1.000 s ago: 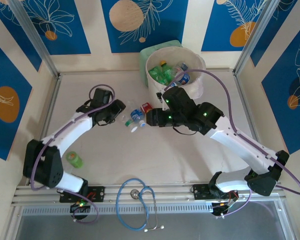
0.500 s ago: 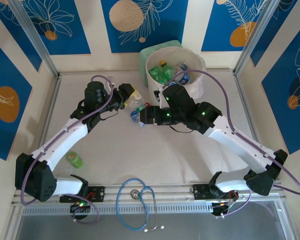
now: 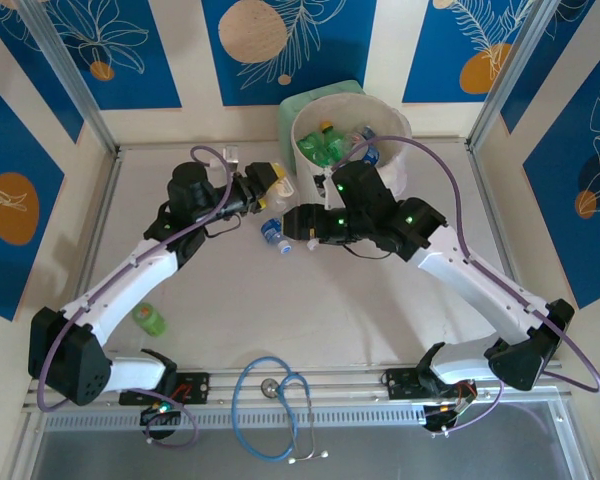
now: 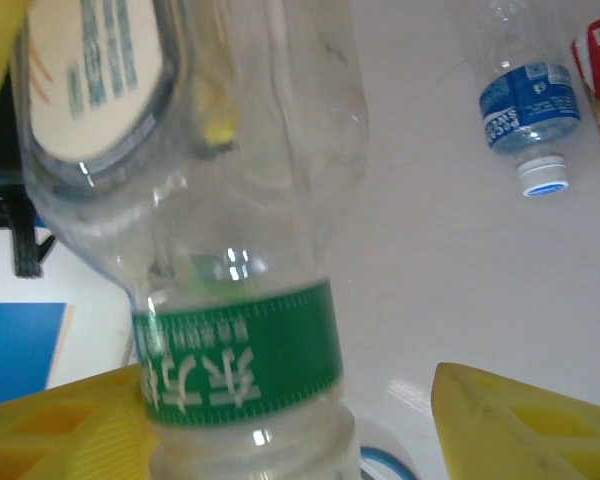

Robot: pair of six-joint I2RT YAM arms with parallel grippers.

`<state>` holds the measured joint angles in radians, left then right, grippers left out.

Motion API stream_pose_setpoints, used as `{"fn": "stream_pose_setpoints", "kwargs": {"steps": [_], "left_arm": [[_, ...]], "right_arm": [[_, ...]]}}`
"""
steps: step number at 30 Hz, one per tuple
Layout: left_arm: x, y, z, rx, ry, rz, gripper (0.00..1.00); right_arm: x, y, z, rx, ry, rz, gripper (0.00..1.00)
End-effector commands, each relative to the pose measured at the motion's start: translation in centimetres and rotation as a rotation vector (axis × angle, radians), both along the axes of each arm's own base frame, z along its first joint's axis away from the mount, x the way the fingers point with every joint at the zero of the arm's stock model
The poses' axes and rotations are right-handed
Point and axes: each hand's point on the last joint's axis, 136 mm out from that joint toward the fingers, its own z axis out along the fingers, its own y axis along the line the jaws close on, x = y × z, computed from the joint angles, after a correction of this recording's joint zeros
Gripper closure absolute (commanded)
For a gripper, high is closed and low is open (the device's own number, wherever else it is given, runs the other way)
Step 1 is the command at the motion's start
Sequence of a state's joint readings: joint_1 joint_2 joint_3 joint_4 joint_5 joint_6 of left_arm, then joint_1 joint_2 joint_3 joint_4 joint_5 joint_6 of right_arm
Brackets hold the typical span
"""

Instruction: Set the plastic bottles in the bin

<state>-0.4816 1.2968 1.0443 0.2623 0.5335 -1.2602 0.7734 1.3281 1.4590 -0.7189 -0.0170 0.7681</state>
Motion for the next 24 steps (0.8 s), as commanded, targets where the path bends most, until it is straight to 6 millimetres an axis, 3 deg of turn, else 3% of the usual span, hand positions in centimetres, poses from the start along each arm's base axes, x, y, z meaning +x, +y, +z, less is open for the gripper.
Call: {"fn": "stream_pose_setpoints", "kwargs": {"steps": [1, 12, 14, 18, 24], "left_arm": [[-1.5, -0.9, 2.6, -0.048, -0.082, -0.067, 0.39], [-1.4, -1.2, 2.7, -0.059, -0.084, -0.069, 0.36], [-1.3, -1.2, 2.9, -0.058, -0.091, -0.064, 0.30], [-1.4, -0.4, 3.4, -0.016, -0.122, -0.023, 0.00], [-1.1, 2.1, 4.1, 0.159, -0.183, 0.088, 0.00]], "right_arm": [[0.2, 0.7, 1.6, 0.056, -0.005, 0.022, 0.36], [0.1, 0.6, 1.8, 0.063, -0.002, 0.026, 0.68], [0.0, 0.5, 1.9, 0.062, -0.005, 0.026, 0.72], [-0.1, 0.2, 2.2, 0.058, -0.019, 0.024, 0.77], [-0.1, -0.6, 2.3, 0.012, -0.035, 0.008, 0.80]]}}
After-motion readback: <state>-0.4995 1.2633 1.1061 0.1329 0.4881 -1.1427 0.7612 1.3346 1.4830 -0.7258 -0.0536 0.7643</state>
